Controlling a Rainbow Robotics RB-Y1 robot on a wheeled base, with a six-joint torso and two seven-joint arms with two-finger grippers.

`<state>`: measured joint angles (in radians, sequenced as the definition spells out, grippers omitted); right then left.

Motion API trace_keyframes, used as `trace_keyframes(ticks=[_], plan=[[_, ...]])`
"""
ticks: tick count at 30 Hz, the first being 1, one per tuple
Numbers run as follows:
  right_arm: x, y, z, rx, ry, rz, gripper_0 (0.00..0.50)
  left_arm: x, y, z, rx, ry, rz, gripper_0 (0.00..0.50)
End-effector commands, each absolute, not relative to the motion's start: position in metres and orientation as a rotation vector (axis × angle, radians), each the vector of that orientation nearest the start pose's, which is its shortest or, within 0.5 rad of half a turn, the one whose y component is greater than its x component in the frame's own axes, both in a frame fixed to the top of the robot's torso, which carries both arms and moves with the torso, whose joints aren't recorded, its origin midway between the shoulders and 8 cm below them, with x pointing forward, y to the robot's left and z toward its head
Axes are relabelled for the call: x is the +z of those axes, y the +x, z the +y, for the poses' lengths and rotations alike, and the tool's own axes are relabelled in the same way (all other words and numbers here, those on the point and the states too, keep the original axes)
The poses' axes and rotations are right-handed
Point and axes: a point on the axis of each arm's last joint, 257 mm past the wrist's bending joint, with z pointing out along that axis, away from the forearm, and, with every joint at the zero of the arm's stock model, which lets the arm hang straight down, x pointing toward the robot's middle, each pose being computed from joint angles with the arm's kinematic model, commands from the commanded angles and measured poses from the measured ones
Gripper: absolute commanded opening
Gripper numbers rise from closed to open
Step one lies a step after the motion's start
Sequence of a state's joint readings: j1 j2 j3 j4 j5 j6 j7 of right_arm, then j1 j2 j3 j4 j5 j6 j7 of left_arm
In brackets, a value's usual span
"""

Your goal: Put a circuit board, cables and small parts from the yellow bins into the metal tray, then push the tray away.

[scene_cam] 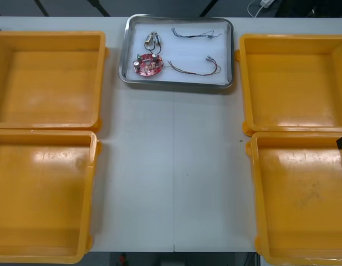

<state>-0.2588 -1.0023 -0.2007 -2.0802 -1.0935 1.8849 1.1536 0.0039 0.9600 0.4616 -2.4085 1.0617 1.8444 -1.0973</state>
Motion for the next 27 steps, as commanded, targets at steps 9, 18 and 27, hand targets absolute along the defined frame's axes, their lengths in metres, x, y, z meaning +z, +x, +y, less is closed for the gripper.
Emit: trace_keyframes(ticks=[9, 18, 27], plan=[[-0.1388, 0.3721, -0.3687, 0.033, 0.013, 2.764, 0.5, -0.1236, 0.332, 0.3658, 0.042, 0.06, 2.596, 0.5], [-0.1388, 0.3721, -0.3687, 0.033, 0.013, 2.764, 0.5, -0.1236, 0.332, 0.3658, 0.042, 0.06, 2.596, 0.5], [-0.1388, 0.3721, -0.3687, 0.033, 0.013, 2.764, 0.5, -0.1236, 0.332, 0.3658, 0.042, 0.06, 2.596, 0.5]])
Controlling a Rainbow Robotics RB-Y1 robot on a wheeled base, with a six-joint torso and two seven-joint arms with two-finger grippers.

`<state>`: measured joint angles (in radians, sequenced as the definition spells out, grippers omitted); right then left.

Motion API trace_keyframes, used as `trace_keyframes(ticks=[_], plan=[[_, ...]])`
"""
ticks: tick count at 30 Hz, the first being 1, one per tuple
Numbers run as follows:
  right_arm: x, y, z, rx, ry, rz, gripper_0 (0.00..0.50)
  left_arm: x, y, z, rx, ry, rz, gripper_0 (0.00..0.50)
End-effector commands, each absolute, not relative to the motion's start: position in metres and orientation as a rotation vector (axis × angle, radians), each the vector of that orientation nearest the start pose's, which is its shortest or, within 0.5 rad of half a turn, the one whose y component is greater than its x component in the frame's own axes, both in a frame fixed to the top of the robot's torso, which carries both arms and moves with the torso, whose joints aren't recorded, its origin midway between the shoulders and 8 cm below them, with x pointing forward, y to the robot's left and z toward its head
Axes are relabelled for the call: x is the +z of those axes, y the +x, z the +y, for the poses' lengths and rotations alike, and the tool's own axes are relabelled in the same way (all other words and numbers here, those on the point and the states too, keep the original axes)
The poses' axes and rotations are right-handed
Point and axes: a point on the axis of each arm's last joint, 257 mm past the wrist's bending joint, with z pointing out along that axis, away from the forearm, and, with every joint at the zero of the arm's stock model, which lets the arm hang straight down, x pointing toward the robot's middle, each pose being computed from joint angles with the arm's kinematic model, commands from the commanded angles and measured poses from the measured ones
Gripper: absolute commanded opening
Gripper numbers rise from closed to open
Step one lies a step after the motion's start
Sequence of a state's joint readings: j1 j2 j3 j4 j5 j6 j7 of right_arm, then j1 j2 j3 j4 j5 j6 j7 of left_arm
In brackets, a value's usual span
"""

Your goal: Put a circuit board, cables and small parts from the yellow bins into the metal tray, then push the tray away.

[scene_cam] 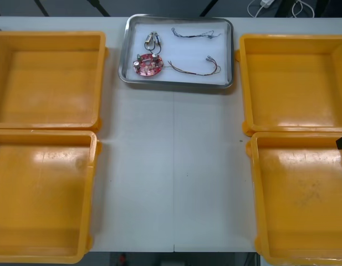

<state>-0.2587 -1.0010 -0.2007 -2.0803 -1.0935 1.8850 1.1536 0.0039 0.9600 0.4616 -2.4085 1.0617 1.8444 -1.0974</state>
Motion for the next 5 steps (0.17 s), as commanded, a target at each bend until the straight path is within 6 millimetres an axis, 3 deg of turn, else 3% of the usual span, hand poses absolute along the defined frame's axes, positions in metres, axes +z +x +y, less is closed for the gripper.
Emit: trace_keyframes(ticks=[1, 5], plan=[[-0.1388, 0.3721, -0.3687, 0.033, 0.013, 2.764, 0.5, -0.1236, 0.332, 0.3658, 0.042, 0.06, 2.596, 0.5], [-0.1388, 0.3721, -0.3687, 0.033, 0.013, 2.764, 0.5, -0.1236, 0.332, 0.3658, 0.042, 0.06, 2.596, 0.5]])
